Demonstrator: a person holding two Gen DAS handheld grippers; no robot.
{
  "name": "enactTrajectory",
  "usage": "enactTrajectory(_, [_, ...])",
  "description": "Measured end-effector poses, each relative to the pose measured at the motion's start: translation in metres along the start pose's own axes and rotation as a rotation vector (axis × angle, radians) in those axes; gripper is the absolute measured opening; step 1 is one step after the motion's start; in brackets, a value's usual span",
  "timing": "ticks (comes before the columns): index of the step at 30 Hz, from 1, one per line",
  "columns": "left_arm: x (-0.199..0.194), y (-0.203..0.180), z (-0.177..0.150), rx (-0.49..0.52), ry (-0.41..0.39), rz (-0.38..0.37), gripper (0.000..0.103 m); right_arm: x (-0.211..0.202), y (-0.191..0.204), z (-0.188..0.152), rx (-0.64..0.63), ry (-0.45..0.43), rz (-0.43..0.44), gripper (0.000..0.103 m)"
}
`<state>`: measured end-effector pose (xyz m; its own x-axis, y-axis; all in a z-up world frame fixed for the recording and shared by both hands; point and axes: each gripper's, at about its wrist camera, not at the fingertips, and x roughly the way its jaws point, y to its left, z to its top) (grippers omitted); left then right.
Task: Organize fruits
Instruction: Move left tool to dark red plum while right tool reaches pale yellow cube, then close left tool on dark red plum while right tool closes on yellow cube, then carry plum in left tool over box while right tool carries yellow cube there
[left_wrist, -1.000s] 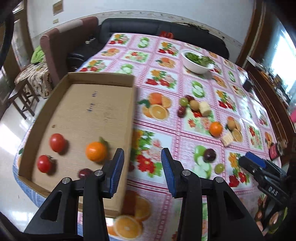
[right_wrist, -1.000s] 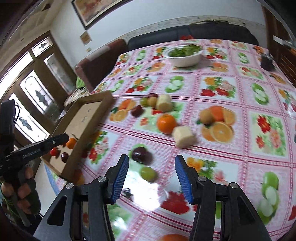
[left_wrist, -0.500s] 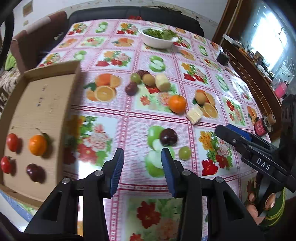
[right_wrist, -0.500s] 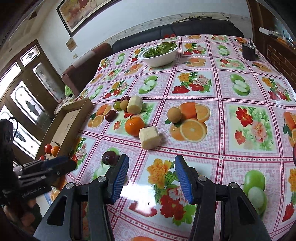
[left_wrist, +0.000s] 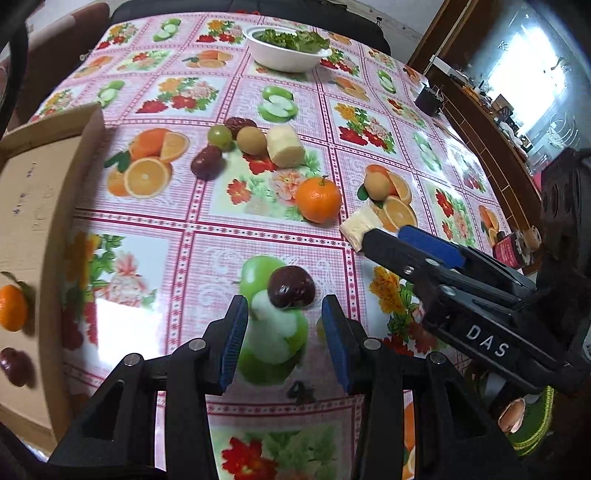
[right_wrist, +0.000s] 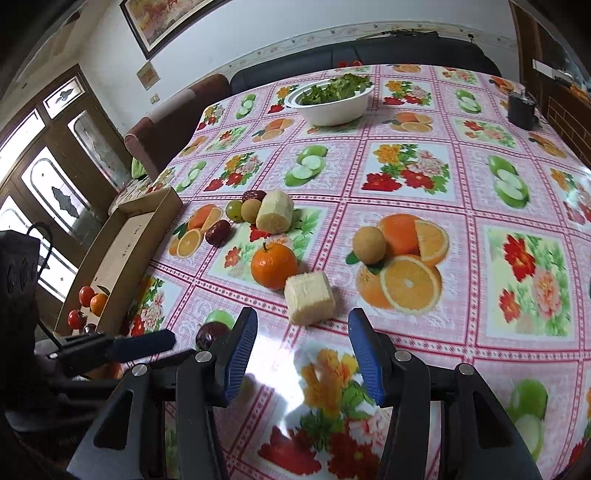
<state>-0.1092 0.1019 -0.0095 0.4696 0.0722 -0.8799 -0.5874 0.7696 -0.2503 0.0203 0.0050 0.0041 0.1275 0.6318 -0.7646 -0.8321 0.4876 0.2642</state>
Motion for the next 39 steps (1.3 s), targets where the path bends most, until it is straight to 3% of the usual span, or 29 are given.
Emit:
enactTrajectory(6, [0.017,0.001,0.007,-0.011,0.013,0.000,0.039,0.022,0.002,0.010,-0.022,0.026,-0.007,0.052])
enactTrajectory(7, [0.019,0.000,0.008,-0.002,0.012,0.012,0.039,0.025,0.002,0.011,-0.025,0.032,-0.012,0.049])
enactTrajectory(9, [0.019,-0.002,0.008,0.007,-0.001,0.022,0.039,0.034,-0.001,0.011,-0.018,0.061,-0.017,0.033])
enactTrajectory(13, [0.016,-0.002,0.006,0.013,-0.007,0.005,0.028,0.022,-0.006,0.006,-0.003,0.026,-0.020,0.033])
enactTrajectory(18, [-0.002,-0.003,0.003,0.038,-0.067,0.079,0.028,-0.003,-0.007,0.003,0.027,-0.017,-0.003,0.033])
enactTrajectory(26, [-0.044,0.023,-0.005,-0.002,-0.171,0.181,0.028,-0.034,0.012,0.004,0.013,-0.077,0.031,0.033])
enactTrajectory(39, [-0.085,0.069,-0.020,-0.093,-0.269,0.350,0.028,-0.039,0.059,-0.001,-0.041,-0.080,0.088,0.032])
